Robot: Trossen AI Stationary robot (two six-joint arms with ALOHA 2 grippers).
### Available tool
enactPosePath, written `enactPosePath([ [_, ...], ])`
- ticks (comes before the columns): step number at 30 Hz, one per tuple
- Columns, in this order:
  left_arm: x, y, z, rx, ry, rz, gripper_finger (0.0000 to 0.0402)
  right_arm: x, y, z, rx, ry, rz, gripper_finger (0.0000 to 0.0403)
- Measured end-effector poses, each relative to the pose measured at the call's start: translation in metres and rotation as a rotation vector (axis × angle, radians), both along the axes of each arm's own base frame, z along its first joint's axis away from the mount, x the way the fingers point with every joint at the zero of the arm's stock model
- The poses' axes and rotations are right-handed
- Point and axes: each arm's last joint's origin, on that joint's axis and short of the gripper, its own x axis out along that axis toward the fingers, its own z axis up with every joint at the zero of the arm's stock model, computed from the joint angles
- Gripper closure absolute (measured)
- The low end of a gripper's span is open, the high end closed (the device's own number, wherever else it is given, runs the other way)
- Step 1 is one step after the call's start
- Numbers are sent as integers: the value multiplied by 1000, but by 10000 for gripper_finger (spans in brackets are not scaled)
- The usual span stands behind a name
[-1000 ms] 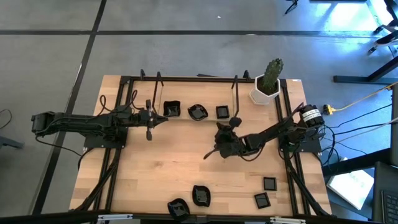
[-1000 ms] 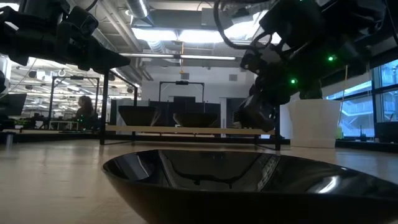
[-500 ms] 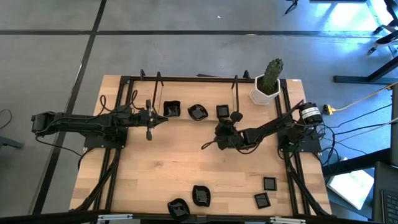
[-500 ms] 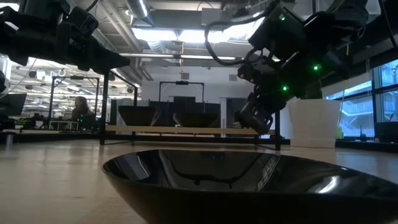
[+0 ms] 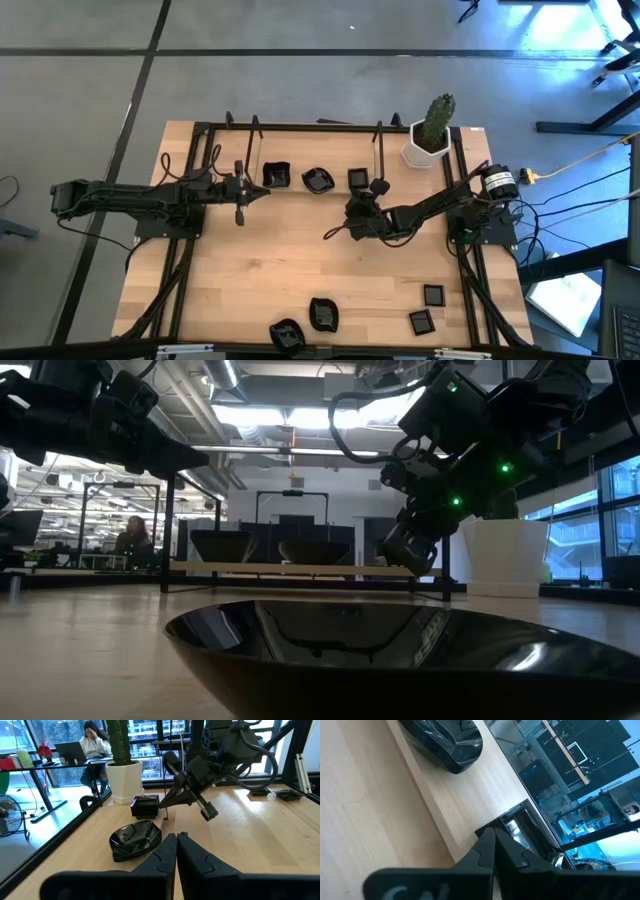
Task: Pick & Place Mini shaped plates
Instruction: Adjust the black square plate on the shelf, then stack the black leaf-shaped plate on top of the black leaf-shaped plate on the shelf
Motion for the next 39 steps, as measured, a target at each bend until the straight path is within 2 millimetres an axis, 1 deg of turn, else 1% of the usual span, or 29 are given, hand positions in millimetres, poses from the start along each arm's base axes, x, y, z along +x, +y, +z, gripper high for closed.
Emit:
enactPosePath([
  [4,0,0,0,0,0,0,395,1,0,1,4,-18,-1,398],
  [6,0,0,0,0,0,0,393,2,5,2,14,-33,28,398],
  [10,0,0,0,0,0,0,391,5,27,12,45,-40,174,398],
  [13,0,0,0,0,1,0,393,5,49,32,33,-44,293,398],
  [15,0,0,-1,-1,8,0,395,4,63,54,-15,-32,366,398],
  [16,0,0,-1,-1,9,0,395,4,69,68,-37,-27,400,398],
  [18,0,0,-1,-2,16,0,395,2,77,106,-36,-54,467,398],
  [19,0,0,-2,-3,17,0,394,0,78,128,-5,-74,522,398],
  [22,0,0,-2,-2,17,0,392,-7,75,194,147,-161,718,398],
  [24,0,0,-2,3,18,-1,391,-14,69,233,223,-214,823,398],
  [26,0,0,-2,7,18,-1,391,-19,63,270,246,-284,879,398],
  [29,0,0,-1,5,17,-1,394,-28,53,317,194,-357,888,398],
  [32,0,0,-1,-8,13,1,395,-33,42,351,151,-434,867,398],
  [34,0,0,0,-25,2,3,394,-36,36,362,155,-458,843,398],
  [36,0,0,-1,-43,0,6,392,-39,31,368,187,-458,817,398],
  [39,0,0,-1,-64,0,8,391,-44,26,365,261,-400,778,398],
])
